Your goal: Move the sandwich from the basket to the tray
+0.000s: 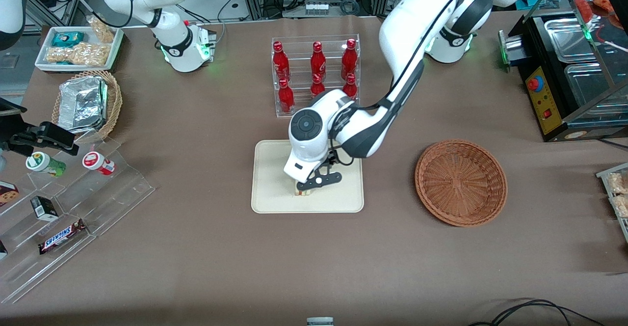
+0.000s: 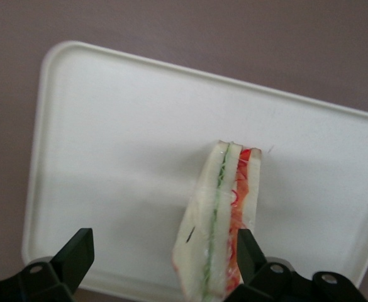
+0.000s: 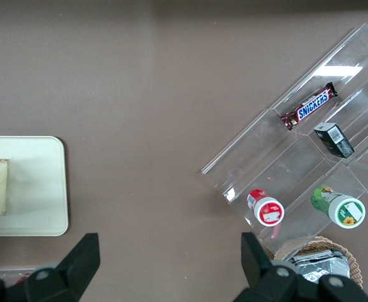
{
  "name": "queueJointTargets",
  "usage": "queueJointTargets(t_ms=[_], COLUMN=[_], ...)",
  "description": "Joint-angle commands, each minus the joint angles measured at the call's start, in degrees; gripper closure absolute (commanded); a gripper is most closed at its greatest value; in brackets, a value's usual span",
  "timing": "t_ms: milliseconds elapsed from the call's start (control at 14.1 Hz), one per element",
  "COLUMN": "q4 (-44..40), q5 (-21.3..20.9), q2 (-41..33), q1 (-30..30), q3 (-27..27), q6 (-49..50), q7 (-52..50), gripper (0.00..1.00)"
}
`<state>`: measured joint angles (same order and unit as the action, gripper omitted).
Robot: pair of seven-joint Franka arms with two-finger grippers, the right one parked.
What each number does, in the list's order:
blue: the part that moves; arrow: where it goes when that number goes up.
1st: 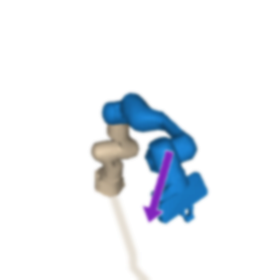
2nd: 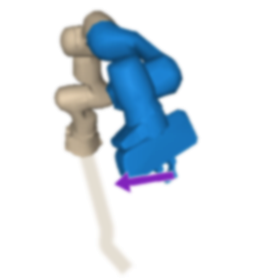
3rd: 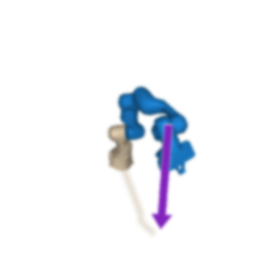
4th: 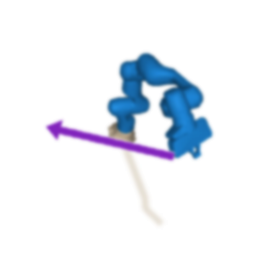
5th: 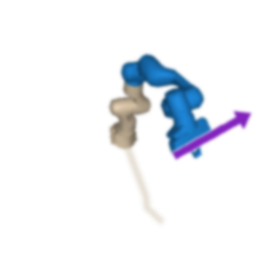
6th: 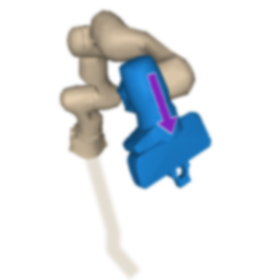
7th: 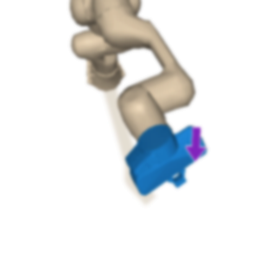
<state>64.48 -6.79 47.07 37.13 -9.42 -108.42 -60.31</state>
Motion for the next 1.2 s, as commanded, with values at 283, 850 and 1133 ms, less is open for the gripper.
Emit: queueJointTargets(t_ms=[283,850,1133], q4=[2.23,3.45,4.08], q5=[4.58,7.32,7.32], q2=[-18.92,-26.84,-28.34], q1=[-14.42,-39.65,-44.16], q3=[0.01,0.19,0.28], q6=[20.06,38.01,38.19], q7=[11.58,42.69,44.84], gripper=[0.00,0.00,0.00])
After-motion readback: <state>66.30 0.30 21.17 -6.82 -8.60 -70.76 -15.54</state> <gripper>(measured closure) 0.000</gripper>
